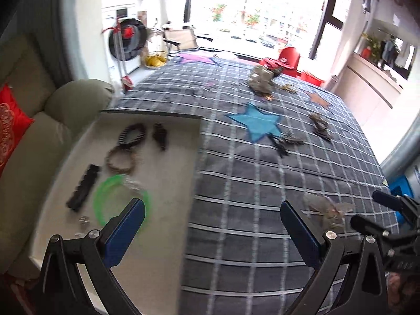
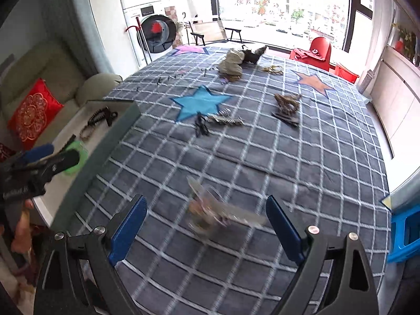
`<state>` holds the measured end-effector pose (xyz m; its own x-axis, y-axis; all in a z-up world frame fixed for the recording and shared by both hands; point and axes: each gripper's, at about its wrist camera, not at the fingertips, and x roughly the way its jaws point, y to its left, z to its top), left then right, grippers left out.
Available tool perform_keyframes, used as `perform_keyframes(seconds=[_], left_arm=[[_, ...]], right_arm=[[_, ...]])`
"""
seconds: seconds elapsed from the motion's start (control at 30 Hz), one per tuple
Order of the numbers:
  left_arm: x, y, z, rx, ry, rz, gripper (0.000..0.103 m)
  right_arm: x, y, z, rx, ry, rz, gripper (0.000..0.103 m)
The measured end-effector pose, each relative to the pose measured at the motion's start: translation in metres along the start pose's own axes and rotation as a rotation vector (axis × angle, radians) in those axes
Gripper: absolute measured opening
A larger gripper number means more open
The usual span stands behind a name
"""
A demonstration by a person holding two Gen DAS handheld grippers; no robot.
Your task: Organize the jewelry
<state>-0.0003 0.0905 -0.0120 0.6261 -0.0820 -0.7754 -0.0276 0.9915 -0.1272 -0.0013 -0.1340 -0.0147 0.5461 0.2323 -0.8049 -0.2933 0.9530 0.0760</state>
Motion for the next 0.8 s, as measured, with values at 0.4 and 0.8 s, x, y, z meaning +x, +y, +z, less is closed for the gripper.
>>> perform_keyframes(seconds=[0.4, 0.8], left_arm=[[0.009, -0.02, 0.0, -0.002, 0.005, -0.005, 0.103], [0.02, -0.031, -0.003, 0.012, 0.032, -0.006, 0.102]], right_arm=[[0.026, -0.002, -0.01, 0.005, 0.047, 0.044, 0.063], [0.038, 0.005, 0.002, -0.076, 0.077, -0.007, 0.018]])
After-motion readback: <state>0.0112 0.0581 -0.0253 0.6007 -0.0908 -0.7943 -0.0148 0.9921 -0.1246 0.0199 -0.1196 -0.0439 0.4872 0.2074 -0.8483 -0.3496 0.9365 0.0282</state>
